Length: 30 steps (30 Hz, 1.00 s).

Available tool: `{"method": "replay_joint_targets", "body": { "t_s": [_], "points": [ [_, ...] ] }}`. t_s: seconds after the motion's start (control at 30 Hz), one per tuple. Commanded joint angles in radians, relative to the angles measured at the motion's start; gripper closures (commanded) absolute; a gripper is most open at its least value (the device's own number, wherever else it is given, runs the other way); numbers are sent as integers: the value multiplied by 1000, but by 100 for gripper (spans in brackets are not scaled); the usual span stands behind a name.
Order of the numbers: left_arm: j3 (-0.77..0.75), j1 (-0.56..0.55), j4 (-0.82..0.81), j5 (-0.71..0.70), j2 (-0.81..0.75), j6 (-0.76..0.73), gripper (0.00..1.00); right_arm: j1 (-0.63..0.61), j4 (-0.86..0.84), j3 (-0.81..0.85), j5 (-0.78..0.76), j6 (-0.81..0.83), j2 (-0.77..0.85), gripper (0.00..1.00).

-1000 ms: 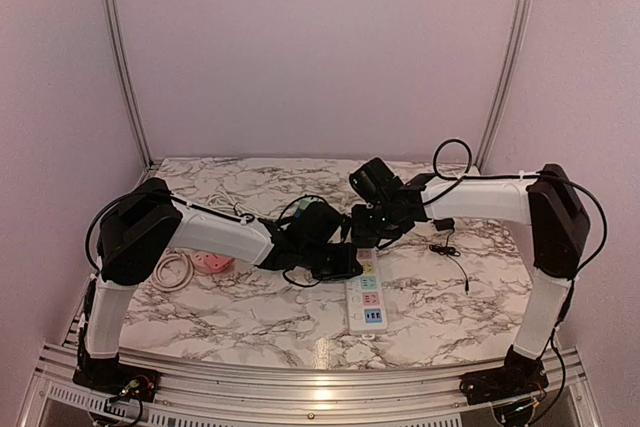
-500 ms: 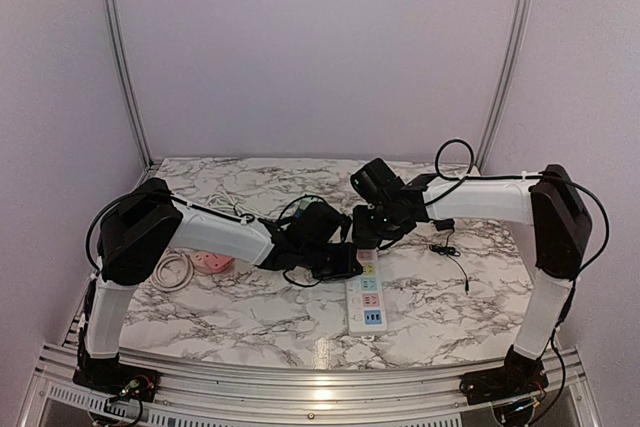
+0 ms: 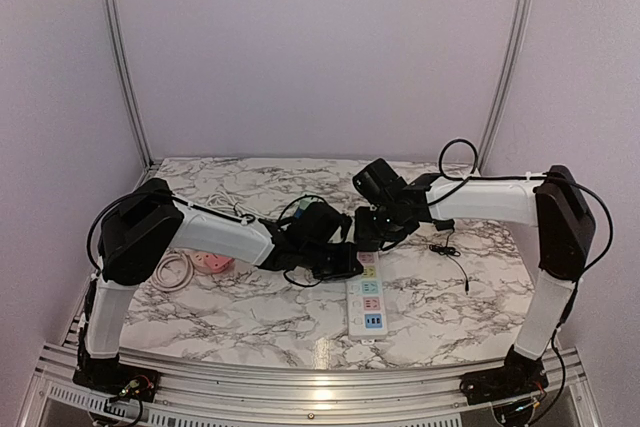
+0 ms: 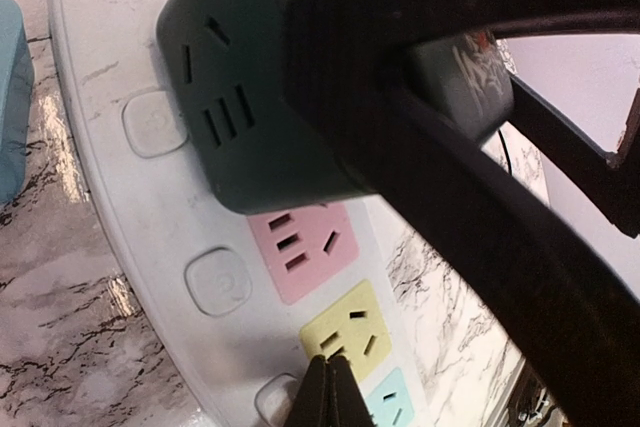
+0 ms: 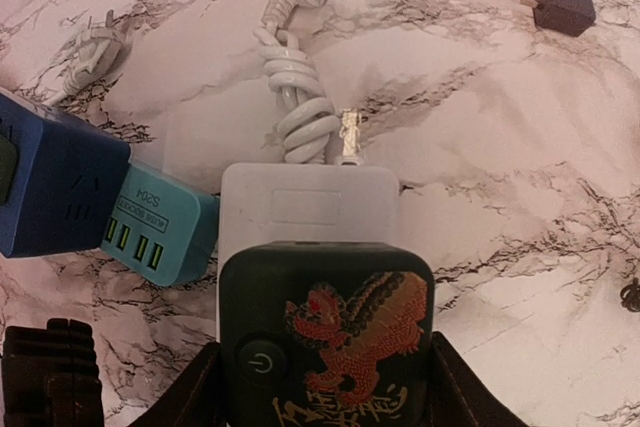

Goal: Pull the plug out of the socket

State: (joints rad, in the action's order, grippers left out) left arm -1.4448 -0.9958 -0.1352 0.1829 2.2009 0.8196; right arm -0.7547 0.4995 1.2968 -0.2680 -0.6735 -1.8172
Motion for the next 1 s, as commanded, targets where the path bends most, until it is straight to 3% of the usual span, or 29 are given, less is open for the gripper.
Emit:
{"method": "replay_joint_targets", "body": {
  "t_s": [0.0, 0.97],
  "points": [
    [35, 7, 181, -42, 95, -7, 100, -23, 4, 31, 24, -11, 68, 94],
    [51, 21, 180, -49, 104, -8, 100, -54, 53, 103, -42, 12, 77, 96]
  ]
}}
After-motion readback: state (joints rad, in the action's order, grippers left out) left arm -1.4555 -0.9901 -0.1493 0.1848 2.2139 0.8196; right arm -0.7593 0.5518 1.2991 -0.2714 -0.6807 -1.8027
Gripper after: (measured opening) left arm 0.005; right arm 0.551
